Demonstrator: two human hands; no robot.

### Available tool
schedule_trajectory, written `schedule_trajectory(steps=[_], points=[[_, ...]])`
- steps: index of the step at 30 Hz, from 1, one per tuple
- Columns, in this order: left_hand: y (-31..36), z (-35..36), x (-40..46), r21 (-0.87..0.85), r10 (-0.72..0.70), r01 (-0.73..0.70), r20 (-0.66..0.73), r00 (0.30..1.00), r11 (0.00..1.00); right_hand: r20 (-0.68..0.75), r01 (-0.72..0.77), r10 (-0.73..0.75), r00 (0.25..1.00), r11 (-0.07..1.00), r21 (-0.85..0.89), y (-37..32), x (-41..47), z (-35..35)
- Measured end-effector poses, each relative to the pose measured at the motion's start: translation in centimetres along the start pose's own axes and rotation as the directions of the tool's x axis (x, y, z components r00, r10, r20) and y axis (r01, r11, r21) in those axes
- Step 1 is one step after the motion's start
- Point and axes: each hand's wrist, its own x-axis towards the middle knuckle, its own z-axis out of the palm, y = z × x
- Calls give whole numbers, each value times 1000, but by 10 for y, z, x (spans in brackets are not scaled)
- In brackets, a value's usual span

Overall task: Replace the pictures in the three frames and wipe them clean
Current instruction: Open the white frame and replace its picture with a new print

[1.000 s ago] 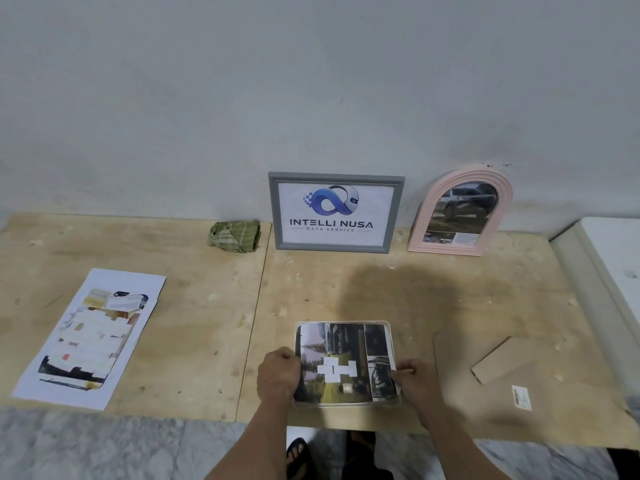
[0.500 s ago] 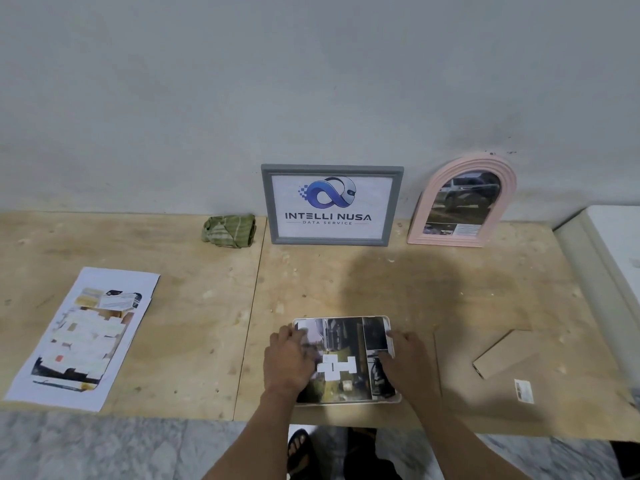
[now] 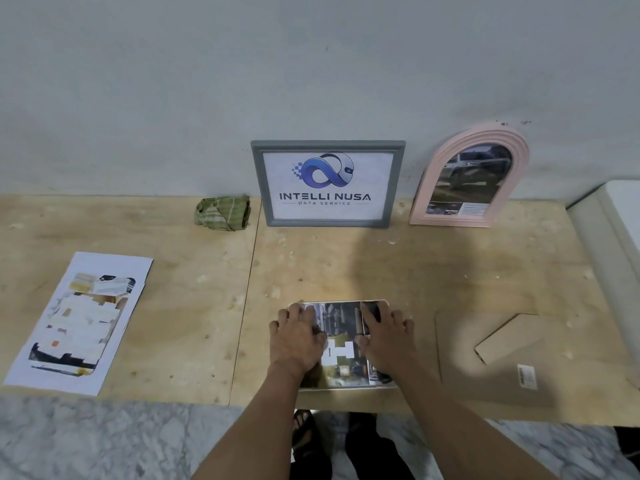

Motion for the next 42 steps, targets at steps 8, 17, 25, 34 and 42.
schedule_trajectory(steps=[8,17,25,34,42], points=[[5,2,3,-15,-38,38,5,999,999,-1,-8,9,1000,999,37,-1,3,-2],[43,-3,-10,-64,76,-84,-124,989,994,-109,-57,82,991,975,216,19,-21,-9],[162,4,4,-298,186,-160,60,981,941,-34,-423,474,880,815,395,146,-63,-34],[233,49,0,-346,5,81,242,970,935,196,-714,766,612,429,554,249,-112,-1],[209,32,-11,-574,-190,270,198,962,773,305,-459,772,557,-20,888,248,-115,13]])
